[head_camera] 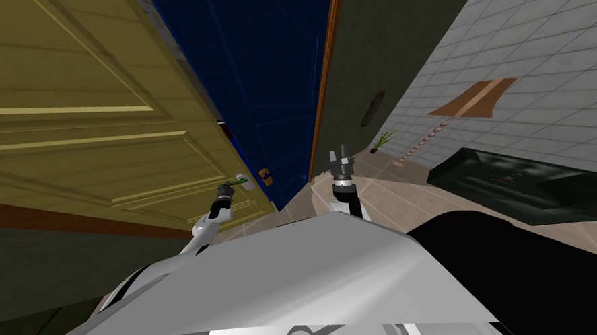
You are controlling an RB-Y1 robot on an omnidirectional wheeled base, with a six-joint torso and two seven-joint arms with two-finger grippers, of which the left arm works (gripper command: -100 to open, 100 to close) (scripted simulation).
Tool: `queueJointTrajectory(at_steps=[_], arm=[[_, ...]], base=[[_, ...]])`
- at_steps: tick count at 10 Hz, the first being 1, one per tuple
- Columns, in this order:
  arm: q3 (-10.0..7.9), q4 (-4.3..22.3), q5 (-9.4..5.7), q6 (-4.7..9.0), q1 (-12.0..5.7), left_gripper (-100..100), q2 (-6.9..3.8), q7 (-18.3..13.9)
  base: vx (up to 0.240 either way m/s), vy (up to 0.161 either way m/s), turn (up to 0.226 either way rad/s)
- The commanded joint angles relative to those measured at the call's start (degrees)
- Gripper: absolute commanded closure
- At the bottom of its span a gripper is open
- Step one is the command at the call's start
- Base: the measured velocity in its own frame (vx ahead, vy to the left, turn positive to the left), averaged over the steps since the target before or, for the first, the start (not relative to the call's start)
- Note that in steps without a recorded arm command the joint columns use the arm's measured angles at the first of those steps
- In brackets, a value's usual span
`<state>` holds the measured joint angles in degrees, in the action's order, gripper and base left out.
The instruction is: Pull the door open
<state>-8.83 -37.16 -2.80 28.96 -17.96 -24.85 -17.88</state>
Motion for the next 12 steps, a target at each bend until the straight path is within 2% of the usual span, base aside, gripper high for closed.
queueJointTrajectory(at_steps=[1, 3, 4, 5, 8, 12], arm=[[1.52, -0.85, 0.42, 0.41, -0.66, 100, 1.07, -0.79], [1.52, -0.85, 0.42, 0.41, -0.66, 100, 1.07, -0.79], [1.35, -1.37, 0.37, -0.09, -0.09, 100, 0.86, -0.81], [2.72, -1.38, 0.41, 0.47, -0.13, 100, 0.56, -1.62], [4.40, -1.68, 0.46, 0.90, -0.13, 100, 0.25, -2.63], [7.75, -2.29, 0.57, 1.77, -0.13, 100, -0.39, -4.64]], base=[[-0.155, 0.122, -0.199], [-0.056, 0.060, -0.040], [-0.005, 0.011, 0.012], [-0.131, 0.060, -0.065], [-0.180, 0.057, -0.092], [-0.187, 0.070, -0.081]])
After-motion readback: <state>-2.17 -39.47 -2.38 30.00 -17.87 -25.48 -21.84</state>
